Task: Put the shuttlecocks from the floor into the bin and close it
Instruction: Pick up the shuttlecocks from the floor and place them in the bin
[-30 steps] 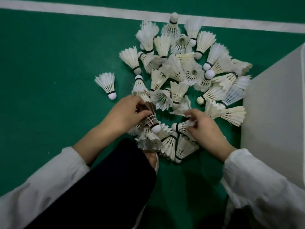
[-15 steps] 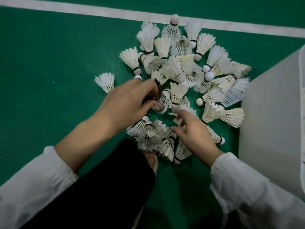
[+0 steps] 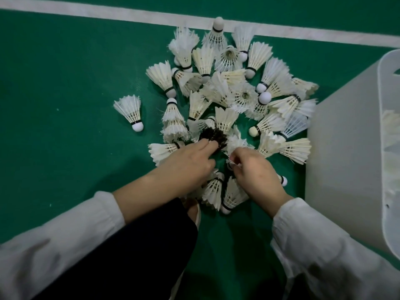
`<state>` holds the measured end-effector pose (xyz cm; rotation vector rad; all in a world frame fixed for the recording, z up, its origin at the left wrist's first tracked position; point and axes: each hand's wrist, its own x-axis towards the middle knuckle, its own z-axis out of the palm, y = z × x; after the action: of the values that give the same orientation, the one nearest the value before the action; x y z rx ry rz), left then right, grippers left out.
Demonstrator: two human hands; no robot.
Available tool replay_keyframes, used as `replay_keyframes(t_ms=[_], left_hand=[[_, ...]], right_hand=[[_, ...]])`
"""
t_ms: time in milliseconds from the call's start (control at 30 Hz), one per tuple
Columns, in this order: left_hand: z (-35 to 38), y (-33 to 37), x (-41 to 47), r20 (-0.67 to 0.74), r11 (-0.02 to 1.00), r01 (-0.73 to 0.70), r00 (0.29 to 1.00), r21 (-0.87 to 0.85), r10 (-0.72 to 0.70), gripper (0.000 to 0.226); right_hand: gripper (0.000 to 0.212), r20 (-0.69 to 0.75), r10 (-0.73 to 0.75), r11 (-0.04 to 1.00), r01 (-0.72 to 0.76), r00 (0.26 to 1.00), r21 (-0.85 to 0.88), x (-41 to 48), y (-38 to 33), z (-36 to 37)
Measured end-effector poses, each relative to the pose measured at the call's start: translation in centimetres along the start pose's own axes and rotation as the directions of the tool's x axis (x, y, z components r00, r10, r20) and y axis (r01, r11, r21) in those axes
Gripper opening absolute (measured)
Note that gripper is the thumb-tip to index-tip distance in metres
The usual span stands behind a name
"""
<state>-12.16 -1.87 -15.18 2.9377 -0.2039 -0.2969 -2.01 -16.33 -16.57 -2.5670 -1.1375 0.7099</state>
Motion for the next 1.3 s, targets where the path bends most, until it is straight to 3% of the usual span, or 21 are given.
replay_keyframes(t_ms=[100, 200, 367, 567, 700, 800, 933, 1033, 1200, 1300], left_hand=[[0.3, 0.3, 0.2, 0.04, 0.999, 0.036, 0.999, 0.004, -0.036, 0.005], [0.4, 0.1, 0.5, 0.064, 0.994, 0.106, 0.993, -0.038, -0.104, 0.014], [-2.3, 0.0, 0.7, -0.097, 0.968, 0.169, 0.977, -0.187, -0.19, 0.011], [-8.8, 2.4, 2.9, -0.286, 0.974, 0.025, 0.954, -0.224, -0.09, 0.017], [-13.2, 5.6, 5.0, -0.334, 0.968, -0.103, 0.942, -0.231, 0.02, 0.027], [-16.3, 8.6, 7.0, -0.328, 0.965, -0.209, 0.933, -0.159, 0.148, 0.021], [-19.8, 12.3, 9.5, -0.302, 0.933, -0.352, 0.899, -0.068, 0.317, 0.017], [-21.4, 14.8, 11.7, -0.259, 0.914, -0.394, 0.897, -0.094, 0.359, 0.025], [-20.1, 18.6, 17.1, -0.213, 0.942, -0.295, 0.942, -0.161, 0.259, 0.02], [-16.4, 21.0, 19.2, -0.261, 0.952, -0.213, 0.953, -0.218, 0.153, 0.016]], right_hand=[[0.013, -0.001, -0.004, 0.999, 0.004, 1.0, -0.045, 0.2, -0.1, -0.3], [0.015, -0.026, -0.023, 0.998, 0.022, 0.999, -0.064, 0.2, 0.0, -1.5], [0.015, -0.047, -0.076, 0.996, 0.073, 0.996, -0.06, 0.0, 0.7, -6.2], [0.015, 0.147, -0.104, 0.992, 0.114, 0.984, -0.062, -4.0, 1.3, -17.4], [0.011, 0.003, -0.042, 0.997, 0.042, 0.999, -0.068, -9.0, 3.4, -24.6], [0.014, -0.076, 0.017, 0.995, -0.025, 0.997, -0.098, -12.9, 5.9, -27.4], [0.014, -0.143, 0.103, 0.982, -0.123, 0.984, -0.14, -16.8, 10.2, -28.2], [0.013, -0.167, 0.145, 0.972, -0.172, 0.975, -0.159, -18.2, 13.8, -26.5], [0.018, -0.153, 0.22, 0.909, -0.259, 0.963, -0.325, -17.6, 20.2, -21.4], [0.021, -0.098, 0.266, 0.855, -0.282, 0.959, -0.435, -16.6, 23.7, -18.8]])
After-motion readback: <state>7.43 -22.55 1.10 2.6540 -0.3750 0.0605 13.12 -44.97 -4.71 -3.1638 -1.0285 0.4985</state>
